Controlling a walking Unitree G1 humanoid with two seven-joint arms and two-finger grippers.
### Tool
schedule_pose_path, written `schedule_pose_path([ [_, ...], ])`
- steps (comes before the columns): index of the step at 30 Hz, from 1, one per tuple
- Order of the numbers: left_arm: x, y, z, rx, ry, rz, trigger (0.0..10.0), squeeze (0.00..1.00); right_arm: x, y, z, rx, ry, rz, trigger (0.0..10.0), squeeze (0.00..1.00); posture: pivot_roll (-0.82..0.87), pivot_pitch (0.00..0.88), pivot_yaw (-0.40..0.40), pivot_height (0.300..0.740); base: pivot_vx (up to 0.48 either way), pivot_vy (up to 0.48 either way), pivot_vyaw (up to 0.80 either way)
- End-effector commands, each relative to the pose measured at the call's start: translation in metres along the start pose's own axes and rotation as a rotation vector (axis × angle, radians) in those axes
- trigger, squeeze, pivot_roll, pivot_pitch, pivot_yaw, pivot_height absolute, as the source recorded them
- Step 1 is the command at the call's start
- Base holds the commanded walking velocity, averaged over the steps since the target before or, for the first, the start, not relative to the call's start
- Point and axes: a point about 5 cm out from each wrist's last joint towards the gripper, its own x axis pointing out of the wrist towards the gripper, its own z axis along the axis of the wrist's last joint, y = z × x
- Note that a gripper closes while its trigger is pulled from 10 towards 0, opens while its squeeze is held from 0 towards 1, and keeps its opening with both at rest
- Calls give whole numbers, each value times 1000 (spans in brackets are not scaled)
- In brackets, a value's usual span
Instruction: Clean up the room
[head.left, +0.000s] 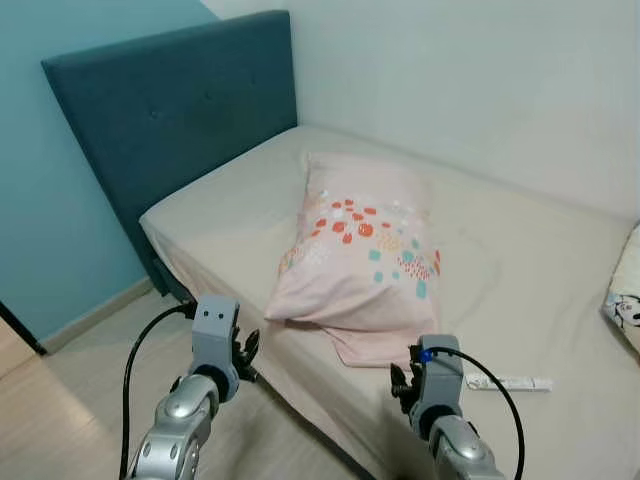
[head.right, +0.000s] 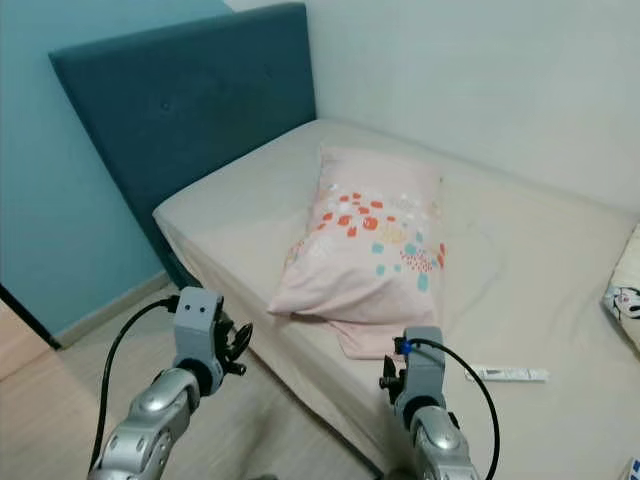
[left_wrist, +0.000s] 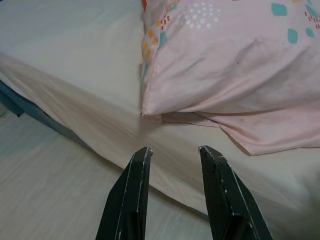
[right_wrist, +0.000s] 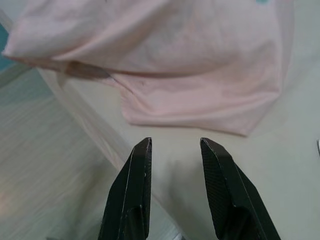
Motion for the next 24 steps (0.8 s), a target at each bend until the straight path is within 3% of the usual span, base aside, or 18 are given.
schedule_pose_path([
  [1, -3, 3, -1, 8, 12, 13, 10000, 0, -1, 4, 1, 2, 1, 9, 10000, 0, 40, 43, 33, 636, 0, 0, 0],
  [24, -7, 4, -3, 17, 24, 3, 10000, 0, -3, 6, -3, 9, 17, 11, 10000, 0, 43, 35, 38, 627, 0, 0, 0],
])
